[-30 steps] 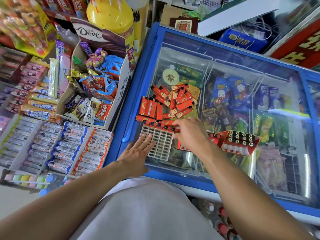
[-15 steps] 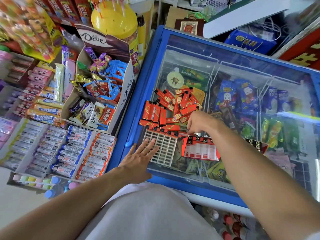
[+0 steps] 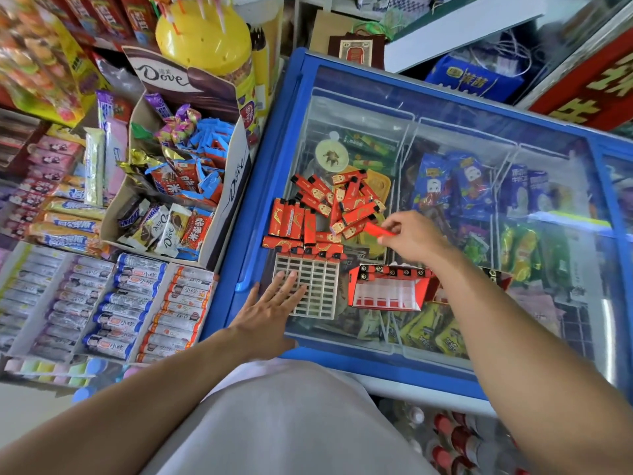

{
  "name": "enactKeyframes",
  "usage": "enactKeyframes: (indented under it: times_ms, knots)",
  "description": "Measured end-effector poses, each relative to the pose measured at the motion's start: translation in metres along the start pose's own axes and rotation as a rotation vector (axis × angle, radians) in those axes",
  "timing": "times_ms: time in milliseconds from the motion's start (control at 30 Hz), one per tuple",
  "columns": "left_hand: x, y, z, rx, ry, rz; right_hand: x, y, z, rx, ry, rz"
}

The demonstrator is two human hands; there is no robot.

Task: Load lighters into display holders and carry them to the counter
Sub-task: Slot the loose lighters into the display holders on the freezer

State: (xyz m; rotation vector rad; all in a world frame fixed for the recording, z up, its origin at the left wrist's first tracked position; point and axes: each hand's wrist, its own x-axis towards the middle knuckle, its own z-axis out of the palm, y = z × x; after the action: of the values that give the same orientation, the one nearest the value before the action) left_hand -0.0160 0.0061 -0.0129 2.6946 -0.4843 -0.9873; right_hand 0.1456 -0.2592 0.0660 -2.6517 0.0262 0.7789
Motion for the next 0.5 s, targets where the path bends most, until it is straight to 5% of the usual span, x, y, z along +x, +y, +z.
enactKeyframes:
  times_ms: [267, 500]
  knots:
    - [-0.005, 0.014, -0.001, -0.139, 0.157, 0.004, -0.095, 0.003, -0.017, 0.249, 0.226, -0.102]
    - [-0.004, 0.046, -0.027, -0.073, 0.288, 0.245, -0.121, 0.011, 0.014, 0.354, 0.253, -0.082]
